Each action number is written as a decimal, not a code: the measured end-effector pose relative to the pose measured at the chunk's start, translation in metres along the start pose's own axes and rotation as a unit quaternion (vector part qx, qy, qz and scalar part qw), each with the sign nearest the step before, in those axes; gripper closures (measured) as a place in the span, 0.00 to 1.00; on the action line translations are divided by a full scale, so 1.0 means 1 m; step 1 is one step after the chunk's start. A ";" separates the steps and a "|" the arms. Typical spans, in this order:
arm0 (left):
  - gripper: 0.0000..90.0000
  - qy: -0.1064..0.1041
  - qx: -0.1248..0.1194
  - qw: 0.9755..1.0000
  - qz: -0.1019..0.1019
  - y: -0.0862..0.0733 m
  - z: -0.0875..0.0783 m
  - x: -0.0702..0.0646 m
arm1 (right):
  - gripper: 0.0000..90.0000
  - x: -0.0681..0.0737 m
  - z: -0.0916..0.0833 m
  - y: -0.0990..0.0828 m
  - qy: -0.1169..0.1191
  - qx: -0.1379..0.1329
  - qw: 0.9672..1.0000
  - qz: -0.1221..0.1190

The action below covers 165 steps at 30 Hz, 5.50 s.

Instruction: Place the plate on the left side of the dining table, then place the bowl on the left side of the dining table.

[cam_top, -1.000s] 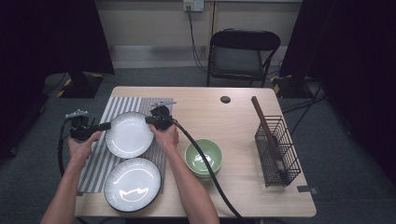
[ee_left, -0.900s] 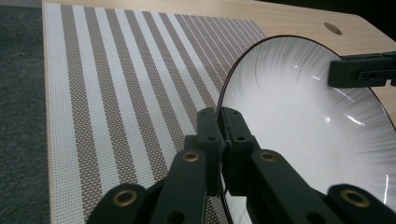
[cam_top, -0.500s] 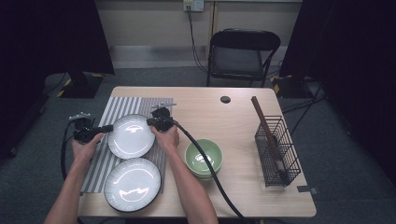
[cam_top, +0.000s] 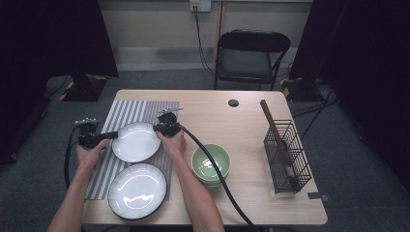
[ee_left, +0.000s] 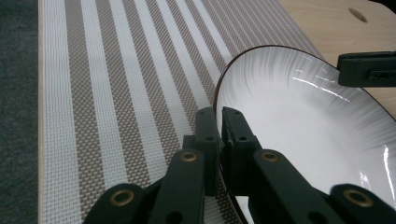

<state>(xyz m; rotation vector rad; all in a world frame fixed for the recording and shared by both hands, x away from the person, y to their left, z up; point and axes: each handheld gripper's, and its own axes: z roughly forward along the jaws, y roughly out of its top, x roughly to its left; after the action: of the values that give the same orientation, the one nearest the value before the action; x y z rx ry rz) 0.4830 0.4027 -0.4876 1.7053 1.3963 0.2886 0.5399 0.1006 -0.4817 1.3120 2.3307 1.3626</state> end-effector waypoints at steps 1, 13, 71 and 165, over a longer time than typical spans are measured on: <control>0.96 -0.005 -0.003 1.000 -0.004 -0.001 0.000 0.001 | 0.86 0.000 0.000 -0.001 0.000 0.000 1.000 0.001; 0.93 -0.005 -0.012 1.000 -0.003 0.001 -0.009 0.002 | 0.84 0.001 -0.008 -0.002 0.000 -0.009 1.000 -0.002; 0.61 -0.046 -0.035 0.992 0.110 -0.021 -0.080 -0.088 | 0.59 -0.010 -0.121 0.046 0.016 -0.047 0.998 -0.040; 0.94 -0.228 0.039 0.949 0.215 0.003 0.050 -0.278 | 0.94 -0.093 -0.244 -0.079 0.047 -0.013 0.997 -0.055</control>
<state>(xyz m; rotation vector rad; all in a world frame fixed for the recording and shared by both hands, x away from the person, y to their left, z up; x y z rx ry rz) 0.4235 0.1346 -0.4197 1.9799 0.7014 0.0648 0.4256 -0.1410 -0.4267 1.1183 2.3962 1.4450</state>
